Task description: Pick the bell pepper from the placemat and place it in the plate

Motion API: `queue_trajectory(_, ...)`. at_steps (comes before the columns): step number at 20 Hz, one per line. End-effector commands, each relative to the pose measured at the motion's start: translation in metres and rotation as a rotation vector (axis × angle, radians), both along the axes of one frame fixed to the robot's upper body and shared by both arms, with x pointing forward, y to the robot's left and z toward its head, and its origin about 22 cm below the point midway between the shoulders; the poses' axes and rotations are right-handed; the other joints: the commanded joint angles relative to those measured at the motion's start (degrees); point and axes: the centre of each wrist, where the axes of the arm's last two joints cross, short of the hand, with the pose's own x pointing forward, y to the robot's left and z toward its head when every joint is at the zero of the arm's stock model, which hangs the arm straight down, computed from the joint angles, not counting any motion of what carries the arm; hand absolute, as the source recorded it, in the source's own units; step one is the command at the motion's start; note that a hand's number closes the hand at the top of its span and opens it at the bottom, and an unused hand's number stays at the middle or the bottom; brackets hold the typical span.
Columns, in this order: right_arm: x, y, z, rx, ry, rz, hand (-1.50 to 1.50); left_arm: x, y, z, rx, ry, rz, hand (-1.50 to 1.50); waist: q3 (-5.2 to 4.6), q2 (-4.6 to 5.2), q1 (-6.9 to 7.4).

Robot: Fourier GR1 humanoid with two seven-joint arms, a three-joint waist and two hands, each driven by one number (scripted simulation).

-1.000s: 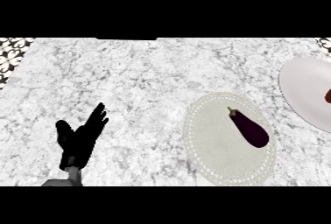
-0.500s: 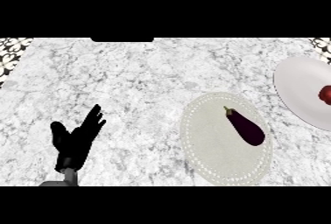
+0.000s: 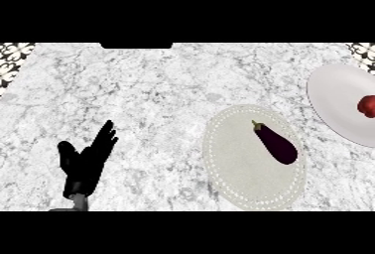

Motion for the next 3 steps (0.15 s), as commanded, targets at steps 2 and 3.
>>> queue_trajectory(2,-0.006,0.002,-0.005,-0.023,0.023,0.000,-1.50,0.001,0.004,-0.004,-0.013,0.048,-0.005,0.00,-0.13,0.34,0.19)
queue_trajectory(3,-0.007,0.002,-0.004,-0.006,0.027,0.007,-1.50,0.003,-0.002,0.002,0.007,0.054,0.002,0.00,-0.15,0.30,0.10)
